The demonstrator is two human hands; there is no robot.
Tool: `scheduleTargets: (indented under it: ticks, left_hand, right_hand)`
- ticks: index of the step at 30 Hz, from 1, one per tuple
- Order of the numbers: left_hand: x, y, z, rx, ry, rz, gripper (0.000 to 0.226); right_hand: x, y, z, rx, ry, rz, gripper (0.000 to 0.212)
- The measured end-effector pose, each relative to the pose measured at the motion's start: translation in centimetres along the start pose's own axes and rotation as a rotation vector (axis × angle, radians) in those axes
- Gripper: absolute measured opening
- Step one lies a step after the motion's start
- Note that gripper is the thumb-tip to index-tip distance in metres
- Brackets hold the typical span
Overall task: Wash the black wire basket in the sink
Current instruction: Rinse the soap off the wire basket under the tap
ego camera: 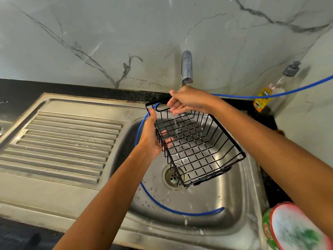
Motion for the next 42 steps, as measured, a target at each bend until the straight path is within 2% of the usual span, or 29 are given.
scheduleTargets:
  ticks: [12,22,26,30,34,39,42]
  left_hand:
    - [-0.1,0.3,0.0,0.000,-0.013,-0.003,0.087]
    - [-0.4,0.9,-0.1,-0.011,-0.003,-0.017,0.110]
    - [-0.8,1.2,-0.1,-0.024,-0.016,-0.021,0.106]
    - [-1.5,1.5,0.1,-0.008,-0.029,-0.007,0.090]
    - [-1.7,1.9,0.4,0.040,-0.040,0.004,0.090]
    - [-0.9,2.7,1.3,0.098,-0.105,-0.032,0.107]
    - [-0.2,3.1,1.1,0.103,-0.193,-0.050,0.108]
  right_hand:
    - [-0.1,-0.2,-0.1,0.024,0.008,-0.015,0.047]
    - [0.0,-0.1,-0.6,0.047,-0.004,-0.023,0.046]
    - [0.0,-0.1,-0.8,0.094,-0.025,-0.058,0.044]
    - [-0.1,-0.1,-1.0,0.122,-0.043,-0.075,0.044]
    - [-0.4,-0.5,-1.0,0.136,-0.033,-0.067,0.044]
    - [-0.9,-1.7,-1.0,0.138,-0.034,-0.048,0.043]
    - [-1.2,-2.2,-0.9,0.156,-0.048,-0.045,0.042]
Point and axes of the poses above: each hand's wrist, its own x-axis away from the middle knuckle, its own y-axis out of the back of the hand, z = x × y, the point moved 2 cm from there along -x, towards the middle knuckle, and after that the axes turned 7 degrees about y, right-handed, at the moved point
